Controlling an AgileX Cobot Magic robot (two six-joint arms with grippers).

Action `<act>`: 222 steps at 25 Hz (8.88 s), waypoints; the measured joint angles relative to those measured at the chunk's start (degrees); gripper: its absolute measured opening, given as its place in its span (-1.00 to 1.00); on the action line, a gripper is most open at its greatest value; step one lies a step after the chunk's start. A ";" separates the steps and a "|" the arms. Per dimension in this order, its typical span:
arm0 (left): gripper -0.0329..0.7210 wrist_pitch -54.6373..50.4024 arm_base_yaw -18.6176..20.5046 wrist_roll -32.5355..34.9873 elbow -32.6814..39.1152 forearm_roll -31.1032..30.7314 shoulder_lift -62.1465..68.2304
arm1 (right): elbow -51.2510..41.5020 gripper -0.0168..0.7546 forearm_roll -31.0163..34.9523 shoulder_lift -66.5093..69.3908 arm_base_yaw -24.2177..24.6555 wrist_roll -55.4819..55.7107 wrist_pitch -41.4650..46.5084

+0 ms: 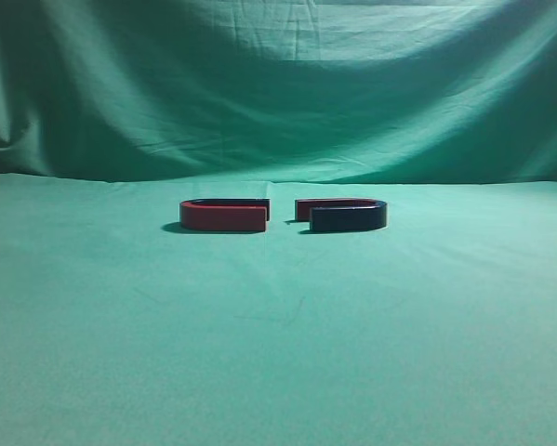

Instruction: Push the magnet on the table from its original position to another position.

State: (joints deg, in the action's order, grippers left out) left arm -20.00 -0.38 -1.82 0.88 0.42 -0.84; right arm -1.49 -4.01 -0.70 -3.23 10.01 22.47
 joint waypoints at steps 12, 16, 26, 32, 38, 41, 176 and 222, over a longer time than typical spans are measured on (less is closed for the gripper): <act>0.07 0.00 0.00 0.00 0.00 0.00 0.00 | 0.00 -0.96 0.00 0.00 0.00 0.00 0.00; 0.07 0.00 0.00 0.00 0.00 0.00 0.00 | 0.00 -0.96 0.00 0.00 0.00 0.00 0.00; 0.07 0.00 0.00 0.00 0.00 0.00 0.00 | 0.00 -0.96 0.00 0.00 0.00 0.00 0.00; 0.07 0.00 0.00 0.00 0.00 0.00 0.00 | -0.21 -0.96 3.21 0.00 0.00 0.49 -21.43; 0.07 0.00 0.00 0.00 0.00 0.00 0.00 | 4.85 -0.96 3.26 0.08 0.00 0.49 -32.85; 0.07 0.00 0.00 0.00 0.00 0.00 0.00 | 12.90 -0.96 3.26 4.58 0.00 0.26 -23.89; 0.07 0.00 0.00 0.00 0.00 0.00 0.00 | 42.00 -0.96 10.77 33.44 -20.29 -4.71 24.81; 0.07 0.00 0.00 0.00 0.00 0.00 0.00 | -0.02 -0.96 6.15 -0.05 3.89 -5.54 -0.67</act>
State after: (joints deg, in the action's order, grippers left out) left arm -20.00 -0.38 -1.82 0.88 0.42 -0.84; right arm -1.51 2.14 -0.75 0.65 4.47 21.80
